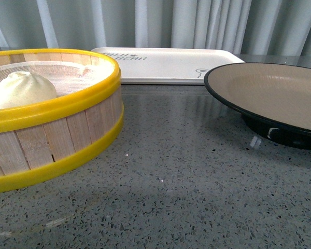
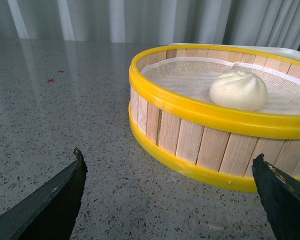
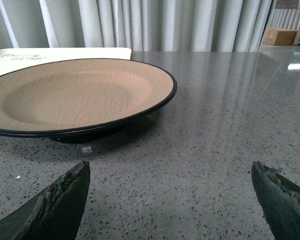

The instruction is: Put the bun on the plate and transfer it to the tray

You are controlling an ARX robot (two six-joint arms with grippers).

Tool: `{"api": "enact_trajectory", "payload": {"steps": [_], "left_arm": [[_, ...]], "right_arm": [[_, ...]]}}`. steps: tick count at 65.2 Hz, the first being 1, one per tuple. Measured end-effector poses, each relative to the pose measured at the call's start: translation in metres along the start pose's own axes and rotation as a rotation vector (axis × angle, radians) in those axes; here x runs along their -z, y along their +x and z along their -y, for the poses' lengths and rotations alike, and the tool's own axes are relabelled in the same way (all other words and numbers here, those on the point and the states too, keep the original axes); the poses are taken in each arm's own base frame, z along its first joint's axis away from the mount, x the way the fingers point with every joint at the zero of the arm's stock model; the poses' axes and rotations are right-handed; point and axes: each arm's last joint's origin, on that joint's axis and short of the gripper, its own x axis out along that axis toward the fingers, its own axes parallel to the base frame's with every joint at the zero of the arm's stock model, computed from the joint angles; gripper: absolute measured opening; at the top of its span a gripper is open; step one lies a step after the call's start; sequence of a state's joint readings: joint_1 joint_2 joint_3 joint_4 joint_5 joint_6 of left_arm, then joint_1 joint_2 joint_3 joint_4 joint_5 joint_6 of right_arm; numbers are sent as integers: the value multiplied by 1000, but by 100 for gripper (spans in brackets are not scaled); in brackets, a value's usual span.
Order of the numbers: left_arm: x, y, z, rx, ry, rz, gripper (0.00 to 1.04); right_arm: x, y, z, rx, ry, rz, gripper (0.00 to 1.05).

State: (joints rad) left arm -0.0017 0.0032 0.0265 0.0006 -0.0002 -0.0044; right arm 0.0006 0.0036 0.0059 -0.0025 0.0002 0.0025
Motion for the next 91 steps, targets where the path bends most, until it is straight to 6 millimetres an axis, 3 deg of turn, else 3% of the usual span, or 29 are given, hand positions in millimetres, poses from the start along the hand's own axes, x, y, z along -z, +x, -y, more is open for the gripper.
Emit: {"api": "enact_trajectory", "payload": {"steps": [91], "left_arm": [[0, 0, 0, 0, 0, 0, 98]], "right_arm": [[0, 0, 0, 0, 0, 0, 96]]}}
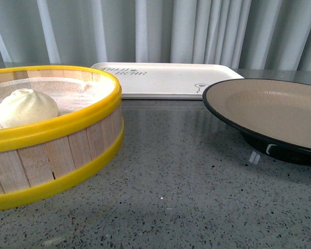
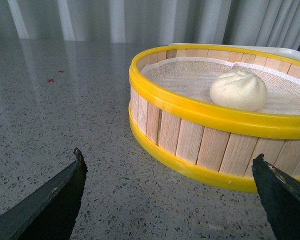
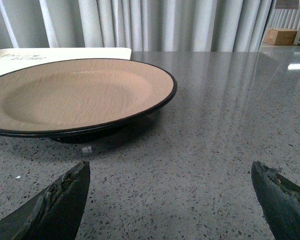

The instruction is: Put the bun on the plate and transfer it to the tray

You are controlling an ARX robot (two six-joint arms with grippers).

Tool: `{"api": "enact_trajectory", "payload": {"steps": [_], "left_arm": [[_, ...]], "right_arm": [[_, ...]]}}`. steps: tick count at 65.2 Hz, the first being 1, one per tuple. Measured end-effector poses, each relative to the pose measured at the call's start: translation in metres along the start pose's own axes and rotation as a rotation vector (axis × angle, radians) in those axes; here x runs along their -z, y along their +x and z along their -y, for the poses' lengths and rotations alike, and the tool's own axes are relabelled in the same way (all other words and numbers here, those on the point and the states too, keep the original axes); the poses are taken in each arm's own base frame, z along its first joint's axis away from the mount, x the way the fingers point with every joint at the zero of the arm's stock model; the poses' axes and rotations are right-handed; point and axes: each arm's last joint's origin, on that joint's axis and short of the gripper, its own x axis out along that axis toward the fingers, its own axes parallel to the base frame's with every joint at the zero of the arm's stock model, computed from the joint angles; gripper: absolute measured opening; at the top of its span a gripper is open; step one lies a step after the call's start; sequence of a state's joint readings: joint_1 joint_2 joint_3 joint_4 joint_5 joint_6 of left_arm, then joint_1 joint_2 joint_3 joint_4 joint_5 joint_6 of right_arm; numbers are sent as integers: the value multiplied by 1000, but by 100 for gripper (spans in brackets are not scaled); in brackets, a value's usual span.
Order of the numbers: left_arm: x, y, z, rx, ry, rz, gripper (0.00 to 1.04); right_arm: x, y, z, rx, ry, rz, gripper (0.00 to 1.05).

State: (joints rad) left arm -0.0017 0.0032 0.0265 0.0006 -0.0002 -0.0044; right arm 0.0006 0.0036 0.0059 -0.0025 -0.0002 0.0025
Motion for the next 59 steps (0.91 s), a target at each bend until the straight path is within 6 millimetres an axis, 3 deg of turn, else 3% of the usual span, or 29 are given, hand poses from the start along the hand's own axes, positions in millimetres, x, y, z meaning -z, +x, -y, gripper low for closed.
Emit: {"api": "enact_trajectory", "payload": {"steps": [7, 15, 19, 35, 59], "left_arm": [[0, 0, 0, 0, 0, 0, 98], [-4, 2, -1, -283, -111, -371, 98], [-12, 2, -1, -356, -162, -425, 98], [-16, 1, -2, -433, -306, -385, 98], [-23, 9, 0, -415, -339, -350, 98]], "right_arm": [[0, 0, 0, 0, 0, 0, 96], [0, 0, 0, 0, 0, 0, 96], [0, 0, 0, -1, 0, 0, 96], [0, 0, 0, 0, 0, 0, 96], [0, 0, 0, 0, 0, 0, 96]]}}
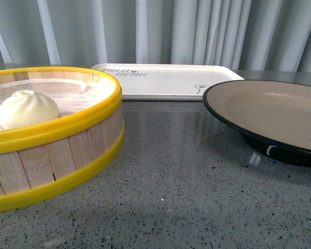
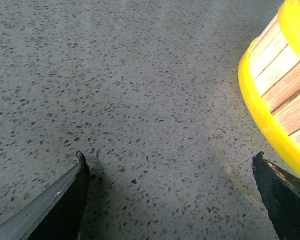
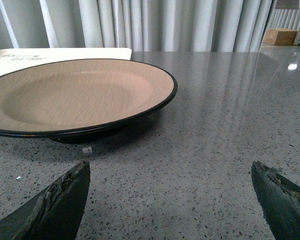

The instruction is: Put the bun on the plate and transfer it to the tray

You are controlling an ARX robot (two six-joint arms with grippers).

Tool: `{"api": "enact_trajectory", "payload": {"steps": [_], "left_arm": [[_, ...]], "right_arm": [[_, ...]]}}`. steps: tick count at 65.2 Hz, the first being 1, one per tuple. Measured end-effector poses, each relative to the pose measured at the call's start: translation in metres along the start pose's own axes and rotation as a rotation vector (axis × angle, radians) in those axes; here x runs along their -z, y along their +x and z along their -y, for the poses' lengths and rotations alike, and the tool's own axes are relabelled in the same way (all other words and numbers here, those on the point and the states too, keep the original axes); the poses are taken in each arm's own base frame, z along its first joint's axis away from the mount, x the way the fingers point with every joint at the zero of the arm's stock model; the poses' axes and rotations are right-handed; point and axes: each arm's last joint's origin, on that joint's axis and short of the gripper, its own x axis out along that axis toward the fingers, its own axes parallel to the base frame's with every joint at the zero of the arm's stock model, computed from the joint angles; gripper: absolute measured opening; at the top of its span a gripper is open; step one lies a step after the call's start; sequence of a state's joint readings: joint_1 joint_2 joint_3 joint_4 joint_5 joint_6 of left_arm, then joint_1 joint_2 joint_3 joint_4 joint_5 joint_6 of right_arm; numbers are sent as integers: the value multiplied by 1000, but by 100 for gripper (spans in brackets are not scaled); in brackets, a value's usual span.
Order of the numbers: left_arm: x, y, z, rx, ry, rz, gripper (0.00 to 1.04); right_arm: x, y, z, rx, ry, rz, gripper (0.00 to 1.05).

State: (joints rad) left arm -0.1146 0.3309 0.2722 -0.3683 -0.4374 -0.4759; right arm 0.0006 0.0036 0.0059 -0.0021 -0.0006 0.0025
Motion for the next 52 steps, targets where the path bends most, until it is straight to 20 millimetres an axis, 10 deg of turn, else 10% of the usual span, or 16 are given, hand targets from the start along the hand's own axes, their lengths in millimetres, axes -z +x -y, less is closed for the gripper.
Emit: {"api": "enact_trajectory", "payload": {"steps": [34, 52], "left_arm": [[-90, 11, 45, 134, 105, 140, 98], [-142, 17, 120, 311, 353, 128, 98]], "right_arm": [[0, 0, 0, 0, 0, 0, 96], [0, 0, 0, 0, 0, 0, 96]]}}
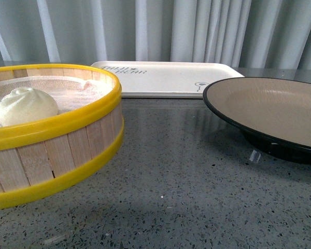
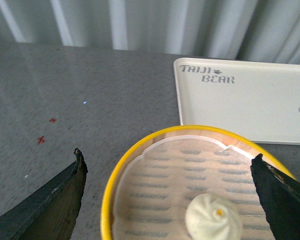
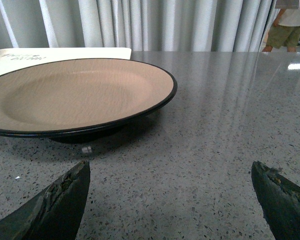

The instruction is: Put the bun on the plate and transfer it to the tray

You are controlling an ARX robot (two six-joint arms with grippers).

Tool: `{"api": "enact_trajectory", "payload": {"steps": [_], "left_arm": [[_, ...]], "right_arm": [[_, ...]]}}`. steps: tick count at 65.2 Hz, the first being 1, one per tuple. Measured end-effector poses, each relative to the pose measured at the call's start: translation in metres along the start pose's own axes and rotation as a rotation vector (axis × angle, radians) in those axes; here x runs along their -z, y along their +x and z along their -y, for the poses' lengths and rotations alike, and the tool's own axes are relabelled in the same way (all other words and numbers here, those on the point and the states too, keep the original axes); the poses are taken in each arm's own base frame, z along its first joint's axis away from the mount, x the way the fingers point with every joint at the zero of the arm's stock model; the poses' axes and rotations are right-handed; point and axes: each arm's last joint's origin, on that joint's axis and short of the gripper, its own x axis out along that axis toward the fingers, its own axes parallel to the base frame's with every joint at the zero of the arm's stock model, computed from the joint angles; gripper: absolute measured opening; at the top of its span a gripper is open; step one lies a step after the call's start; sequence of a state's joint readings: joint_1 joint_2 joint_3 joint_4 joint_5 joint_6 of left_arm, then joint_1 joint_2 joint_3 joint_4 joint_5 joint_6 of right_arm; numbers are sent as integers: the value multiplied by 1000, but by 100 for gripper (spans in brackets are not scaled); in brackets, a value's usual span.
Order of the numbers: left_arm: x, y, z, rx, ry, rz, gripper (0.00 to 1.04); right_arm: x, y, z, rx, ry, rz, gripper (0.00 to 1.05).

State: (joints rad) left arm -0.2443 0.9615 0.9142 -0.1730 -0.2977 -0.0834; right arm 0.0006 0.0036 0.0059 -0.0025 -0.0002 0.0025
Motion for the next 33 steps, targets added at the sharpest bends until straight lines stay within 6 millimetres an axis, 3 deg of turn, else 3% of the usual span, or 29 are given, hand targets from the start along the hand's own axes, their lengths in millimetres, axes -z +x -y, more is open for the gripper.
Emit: {"api": "enact_trajectory", "payload": {"steps": [9, 17, 33], "left_arm": [[-13, 19, 30, 95, 127, -82, 98], [-9, 33, 46, 129, 233, -169, 98], [9, 48, 52, 132, 338, -337, 98]], "right_arm": [[0, 0, 0, 0, 0, 0, 96], [0, 0, 0, 0, 0, 0, 96], [0, 0, 0, 0, 0, 0, 96]]}}
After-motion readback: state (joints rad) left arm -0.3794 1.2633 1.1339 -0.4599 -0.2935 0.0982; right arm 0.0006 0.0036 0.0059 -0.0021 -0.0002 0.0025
